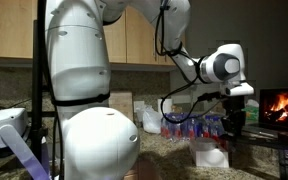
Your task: Take the bottle and the black object and put them on the counter, then stack the clear tape, the black object and the bottle on the box
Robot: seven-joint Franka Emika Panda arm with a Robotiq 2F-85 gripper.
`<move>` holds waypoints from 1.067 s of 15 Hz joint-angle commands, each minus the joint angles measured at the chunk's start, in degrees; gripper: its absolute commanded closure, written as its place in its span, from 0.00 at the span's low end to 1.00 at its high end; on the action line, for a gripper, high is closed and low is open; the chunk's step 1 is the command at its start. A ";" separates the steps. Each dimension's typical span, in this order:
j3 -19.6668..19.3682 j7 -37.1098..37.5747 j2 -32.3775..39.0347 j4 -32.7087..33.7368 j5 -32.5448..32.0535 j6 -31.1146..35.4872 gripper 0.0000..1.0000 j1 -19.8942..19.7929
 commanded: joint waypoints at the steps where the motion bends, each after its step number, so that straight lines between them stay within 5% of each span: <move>1: 6.12 4.89 -2.38 1.19 -2.39 -3.07 0.82 0.27; 8: 14.30 5.92 8.61 12.17 -1.66 -7.70 0.82 5.66; 16: 13.57 7.00 16.20 13.30 0.00 -6.69 0.82 10.25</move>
